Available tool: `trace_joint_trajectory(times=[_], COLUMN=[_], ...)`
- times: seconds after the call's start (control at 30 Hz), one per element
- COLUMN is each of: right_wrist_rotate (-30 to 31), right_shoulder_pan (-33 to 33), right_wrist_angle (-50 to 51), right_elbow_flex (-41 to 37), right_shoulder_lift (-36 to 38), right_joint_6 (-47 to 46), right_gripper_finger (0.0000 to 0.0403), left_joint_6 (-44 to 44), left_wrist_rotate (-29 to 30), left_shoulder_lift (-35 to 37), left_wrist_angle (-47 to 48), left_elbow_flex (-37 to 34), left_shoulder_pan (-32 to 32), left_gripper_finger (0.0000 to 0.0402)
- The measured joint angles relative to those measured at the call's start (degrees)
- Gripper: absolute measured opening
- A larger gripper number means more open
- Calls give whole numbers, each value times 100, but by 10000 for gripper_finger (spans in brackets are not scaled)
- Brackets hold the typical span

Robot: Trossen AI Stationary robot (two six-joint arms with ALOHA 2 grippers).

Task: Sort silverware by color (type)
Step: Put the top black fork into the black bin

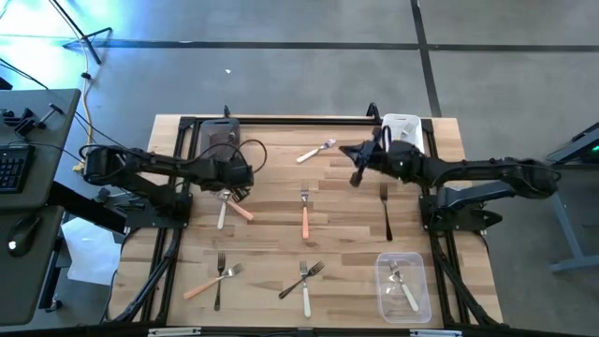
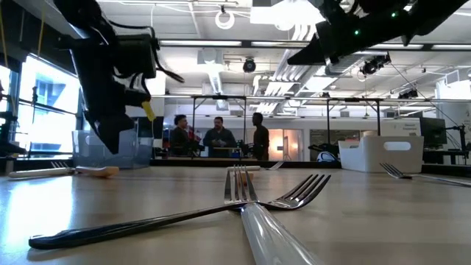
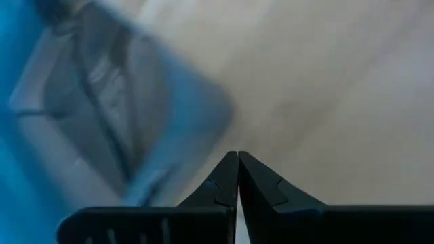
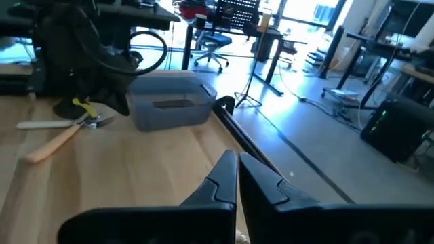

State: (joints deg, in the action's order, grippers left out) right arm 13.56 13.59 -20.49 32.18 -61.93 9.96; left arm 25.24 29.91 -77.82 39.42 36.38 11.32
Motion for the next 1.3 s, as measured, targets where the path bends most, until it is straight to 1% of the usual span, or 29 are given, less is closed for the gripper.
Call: trace_joint_trajectory(times=[0.1, 0.2, 0.33, 0.53, 0.7, 0.83, 0.93, 1.03, 1.1, 1.17, 1.3], right_wrist_rotate=[-257, -306, -309, -308, -308, -308, -308, -308, -302, -297, -161], right_shoulder_pan=[360, 575, 716, 800, 821, 817, 817, 798, 725, 594, 300], right_wrist_angle=[-50, -62, -81, -230, -331, -49, 386, 1092, 1652, 2266, 3222], right_elbow_flex=[0, -1, -1, -3, -6, -6, -6, -6, -6, -6, -6], right_shoulder_lift=[0, 0, -2, -4, 9, 134, 292, 461, 541, 571, 575], right_joint_6=[-172, -296, -491, -495, -234, -219, -387, -790, -1110, -1416, -2214], right_gripper_finger=[0, 0, 0, 0, 0, 0, 0, 0, 0, 0, 0], left_joint_6=[-155, -320, -390, -392, -369, -133, 14, 82, -23, -208, -474], left_wrist_rotate=[26, 36, 70, 5, -398, -546, -687, -730, -857, -1194, -2182], left_shoulder_lift=[0, 0, 0, 2, 4, 6, 8, 9, 9, 9, 9], left_wrist_angle=[32, 38, 133, 360, 549, 744, 568, -200, -1042, -2069, -3912], left_elbow_flex=[0, 0, 0, 0, 150, 442, 652, 675, 548, 307, -228], left_shoulder_pan=[258, 490, 768, 1053, 998, 620, 276, -85, -264, -388, -379], left_gripper_finger=[3, 3, 3, 3, 3, 3, 3, 3, 3, 3, 3])
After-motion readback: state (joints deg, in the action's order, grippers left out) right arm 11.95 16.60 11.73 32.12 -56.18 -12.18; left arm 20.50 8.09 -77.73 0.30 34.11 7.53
